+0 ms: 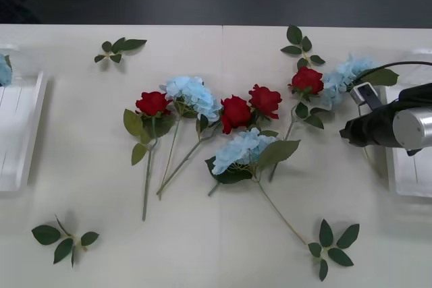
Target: Put the red flowers into the right box and the blue flowers into the left box
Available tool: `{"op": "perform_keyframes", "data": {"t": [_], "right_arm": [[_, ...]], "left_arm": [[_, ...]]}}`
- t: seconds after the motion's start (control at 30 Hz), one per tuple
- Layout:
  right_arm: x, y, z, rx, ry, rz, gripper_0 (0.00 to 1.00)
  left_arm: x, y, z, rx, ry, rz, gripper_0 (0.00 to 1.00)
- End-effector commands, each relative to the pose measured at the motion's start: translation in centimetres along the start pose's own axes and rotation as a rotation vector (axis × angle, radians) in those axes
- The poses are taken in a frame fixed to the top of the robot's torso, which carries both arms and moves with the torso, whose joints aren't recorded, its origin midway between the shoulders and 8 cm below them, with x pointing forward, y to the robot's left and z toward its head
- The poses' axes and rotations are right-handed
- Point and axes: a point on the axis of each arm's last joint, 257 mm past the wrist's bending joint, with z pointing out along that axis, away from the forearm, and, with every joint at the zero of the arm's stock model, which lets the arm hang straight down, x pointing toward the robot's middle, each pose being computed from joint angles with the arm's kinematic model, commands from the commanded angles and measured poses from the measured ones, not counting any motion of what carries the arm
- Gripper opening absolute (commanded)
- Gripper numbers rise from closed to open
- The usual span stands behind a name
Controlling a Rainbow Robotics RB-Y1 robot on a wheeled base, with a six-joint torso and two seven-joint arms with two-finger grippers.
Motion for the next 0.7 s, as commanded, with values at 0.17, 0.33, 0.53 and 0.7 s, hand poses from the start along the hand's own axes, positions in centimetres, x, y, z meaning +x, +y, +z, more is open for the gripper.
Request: {"op": "perform_keyframes", "data": {"t": [0.17,0.33,0.53,0.7], "right_arm": [[-1.2,1.1,0.0,-0.016,-0.031,-0.036,0.72],[-1.5,1.0,0.1,-0.008,-0.049,-0.056,0.72],[-1.1,0.8,0.4,0.006,-0.041,-0.067,0.21],[-0.8,0.3,0.5,0.019,-0.035,-0.075,0.00]], "left_arm": [[-5.7,7.0,0.5,-0.071,-0.019,0.083,0.00],[-6.6,10.3,1.7,-0.094,-0.032,0.102,0.00],[-6.8,13.0,3.1,-0.110,-0.040,0.140,0.00],[-6.5,13.3,3.5,-0.106,-0.036,0.146,0.00]]}}
